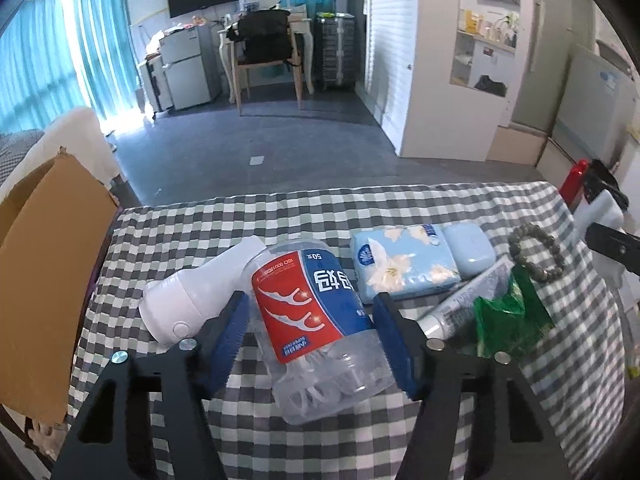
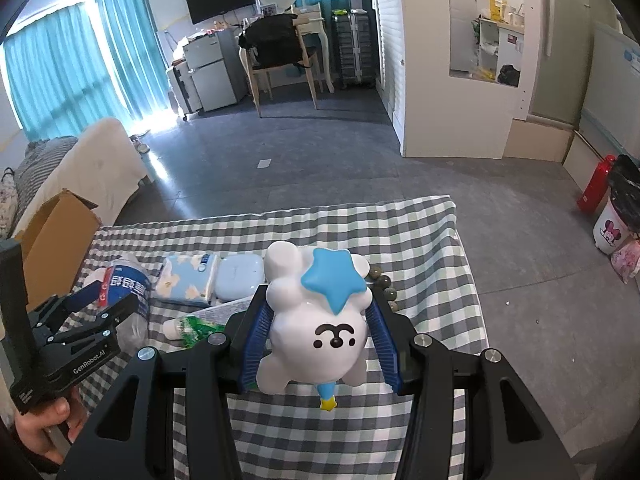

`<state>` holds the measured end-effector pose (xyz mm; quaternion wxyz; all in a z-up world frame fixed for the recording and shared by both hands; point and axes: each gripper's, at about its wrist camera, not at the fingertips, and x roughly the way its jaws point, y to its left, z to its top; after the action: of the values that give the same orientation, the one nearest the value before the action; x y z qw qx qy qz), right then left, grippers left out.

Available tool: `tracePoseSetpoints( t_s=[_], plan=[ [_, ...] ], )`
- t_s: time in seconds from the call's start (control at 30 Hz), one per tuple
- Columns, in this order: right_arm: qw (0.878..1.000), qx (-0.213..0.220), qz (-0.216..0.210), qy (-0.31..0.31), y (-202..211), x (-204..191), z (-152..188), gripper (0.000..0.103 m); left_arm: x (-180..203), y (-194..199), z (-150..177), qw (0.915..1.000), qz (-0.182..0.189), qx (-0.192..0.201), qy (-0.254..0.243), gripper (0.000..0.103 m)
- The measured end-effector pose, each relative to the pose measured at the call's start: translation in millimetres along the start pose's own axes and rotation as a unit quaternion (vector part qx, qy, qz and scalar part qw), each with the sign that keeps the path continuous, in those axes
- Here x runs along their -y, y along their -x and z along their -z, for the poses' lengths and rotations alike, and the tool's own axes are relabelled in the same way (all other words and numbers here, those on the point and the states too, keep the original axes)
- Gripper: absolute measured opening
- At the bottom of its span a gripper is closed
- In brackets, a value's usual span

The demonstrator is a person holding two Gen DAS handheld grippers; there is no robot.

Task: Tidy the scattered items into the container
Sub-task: 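Grasp the clear floss-pick jar with the left gripper, then carry the jar and plush toy to the box and release both inside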

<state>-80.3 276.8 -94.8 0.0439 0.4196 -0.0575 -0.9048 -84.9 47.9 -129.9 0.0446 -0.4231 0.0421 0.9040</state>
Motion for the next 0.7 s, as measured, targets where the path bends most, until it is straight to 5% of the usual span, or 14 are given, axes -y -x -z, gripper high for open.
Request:
tracePoseSetpoints(
  t_s=[0.23, 0.43, 0.7],
  plan=[
    [1.0, 0.005, -0.002, -0.002, 5, 2, -1, 0.048, 6, 1, -1, 0.9997, -0.002, -0.006, -0.025, 0.064],
    [1.0, 0.005, -0.002, -0.004, 4, 2, -2, 0.048, 11, -20, 3, 0.9991, -0.017, -0.028, -0.027, 0.076],
    [1.0, 0.004, -0.003, -0.003, 2, 1, -5, 0.048, 1, -24, 6, 0.9993, 0.002, -0.037, -0.005, 0.068]
  ],
)
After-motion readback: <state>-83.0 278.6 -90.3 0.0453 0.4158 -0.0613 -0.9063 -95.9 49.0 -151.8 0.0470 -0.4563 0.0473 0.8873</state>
